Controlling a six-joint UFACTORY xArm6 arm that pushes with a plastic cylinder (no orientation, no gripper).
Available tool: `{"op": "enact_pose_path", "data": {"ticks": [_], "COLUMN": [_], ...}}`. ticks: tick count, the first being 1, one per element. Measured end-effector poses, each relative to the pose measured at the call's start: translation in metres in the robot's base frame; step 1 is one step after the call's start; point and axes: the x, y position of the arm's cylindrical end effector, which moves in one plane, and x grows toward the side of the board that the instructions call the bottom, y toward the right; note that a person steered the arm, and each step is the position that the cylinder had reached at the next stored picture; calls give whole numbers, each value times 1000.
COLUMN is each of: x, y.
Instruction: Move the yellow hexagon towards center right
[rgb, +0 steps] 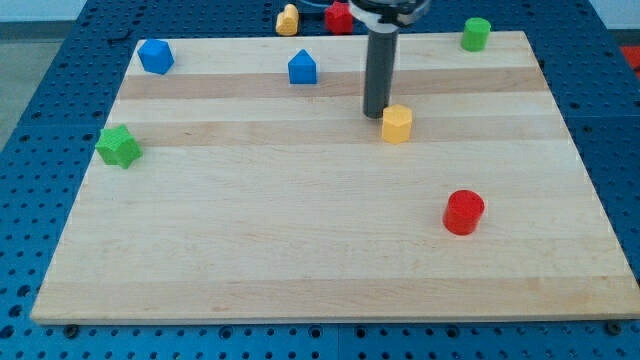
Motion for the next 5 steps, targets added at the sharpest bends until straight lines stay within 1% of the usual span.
{"op": "enact_pose_path", "data": {"ticks": [1, 2, 3, 4, 5], "x": [-4, 1, 16, 29, 29], "y": [-25, -30, -25, -6, 44]}}
